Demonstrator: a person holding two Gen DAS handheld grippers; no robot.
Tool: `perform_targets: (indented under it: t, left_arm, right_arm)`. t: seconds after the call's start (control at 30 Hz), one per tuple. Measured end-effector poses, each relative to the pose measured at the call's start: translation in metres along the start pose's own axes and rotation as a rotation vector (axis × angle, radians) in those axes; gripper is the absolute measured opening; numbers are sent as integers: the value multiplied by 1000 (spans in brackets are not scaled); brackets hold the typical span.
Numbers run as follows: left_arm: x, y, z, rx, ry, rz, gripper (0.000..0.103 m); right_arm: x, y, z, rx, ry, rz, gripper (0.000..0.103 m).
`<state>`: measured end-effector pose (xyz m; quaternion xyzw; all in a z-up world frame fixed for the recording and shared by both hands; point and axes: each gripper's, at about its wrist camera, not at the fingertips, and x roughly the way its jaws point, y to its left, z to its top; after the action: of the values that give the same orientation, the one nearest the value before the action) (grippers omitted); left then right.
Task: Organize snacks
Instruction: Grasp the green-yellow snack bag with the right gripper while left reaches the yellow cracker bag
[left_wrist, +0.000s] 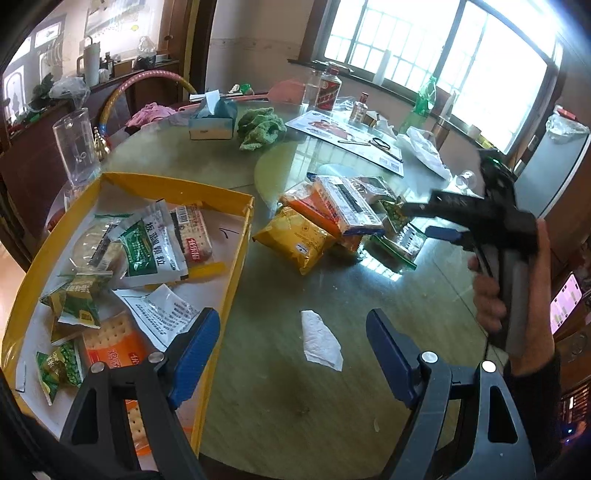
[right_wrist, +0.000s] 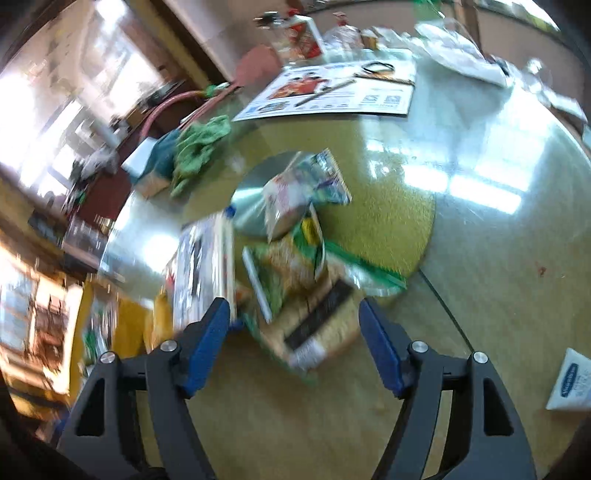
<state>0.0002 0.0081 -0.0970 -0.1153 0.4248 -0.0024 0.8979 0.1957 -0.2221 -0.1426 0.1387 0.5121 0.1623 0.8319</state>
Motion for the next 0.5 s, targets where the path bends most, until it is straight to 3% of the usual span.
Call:
perform_targets:
  t: [0.17, 0.23, 0.3, 0.5]
  left_arm:
    - [3, 4, 0, -12, 6, -5, 82]
    - [4, 4, 1, -10, 8, -7, 82]
    - [5, 4, 1, -6, 6, -9, 82]
    - [11, 1, 8, 5, 12, -7, 82]
  right_arm:
    - [20, 5, 20, 68, 22, -85, 70]
    - [28, 8, 23, 58, 37, -107, 53]
    - [30, 15, 21, 6, 21, -179, 45]
    - [10, 14, 7, -43, -30, -148, 40]
